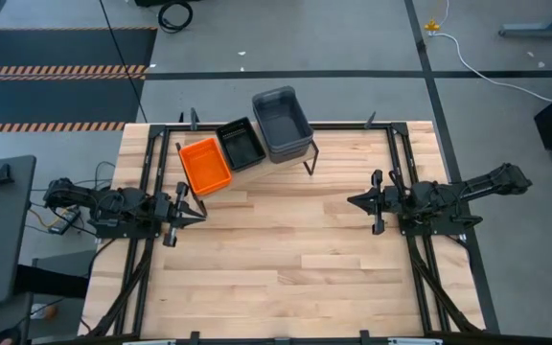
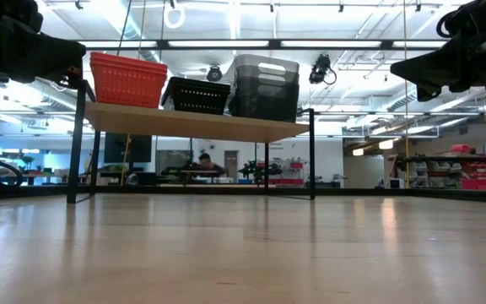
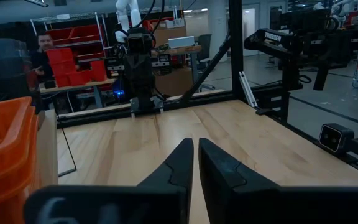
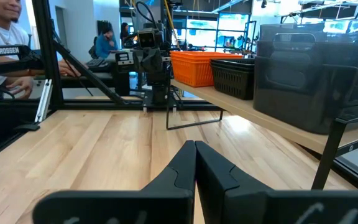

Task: Stack baskets on shelf by color
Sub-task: Return to Home Position

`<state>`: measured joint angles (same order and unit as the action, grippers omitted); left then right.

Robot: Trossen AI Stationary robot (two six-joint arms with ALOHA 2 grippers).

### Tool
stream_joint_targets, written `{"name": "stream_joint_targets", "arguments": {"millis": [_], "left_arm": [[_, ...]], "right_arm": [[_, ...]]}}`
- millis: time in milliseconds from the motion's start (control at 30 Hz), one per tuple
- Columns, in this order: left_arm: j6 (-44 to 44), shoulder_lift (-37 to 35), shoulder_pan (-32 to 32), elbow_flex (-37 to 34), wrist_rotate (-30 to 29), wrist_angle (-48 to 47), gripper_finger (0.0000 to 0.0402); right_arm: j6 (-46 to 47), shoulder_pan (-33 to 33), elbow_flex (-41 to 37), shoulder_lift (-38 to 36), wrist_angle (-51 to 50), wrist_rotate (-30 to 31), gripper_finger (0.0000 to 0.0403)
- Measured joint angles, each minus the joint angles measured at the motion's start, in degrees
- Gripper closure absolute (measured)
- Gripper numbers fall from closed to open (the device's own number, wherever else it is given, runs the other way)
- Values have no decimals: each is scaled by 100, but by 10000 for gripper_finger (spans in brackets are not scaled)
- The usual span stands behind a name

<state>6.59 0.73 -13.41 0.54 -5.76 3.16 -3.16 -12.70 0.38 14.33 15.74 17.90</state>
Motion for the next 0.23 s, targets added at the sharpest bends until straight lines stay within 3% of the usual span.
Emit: {"name": "stream_joint_targets", "arguments": {"millis": [233], "left_arm": [[-1, 0, 2, -1, 0, -2, 376]], "right_arm": [[0, -1, 0, 0, 0, 0, 390]]}}
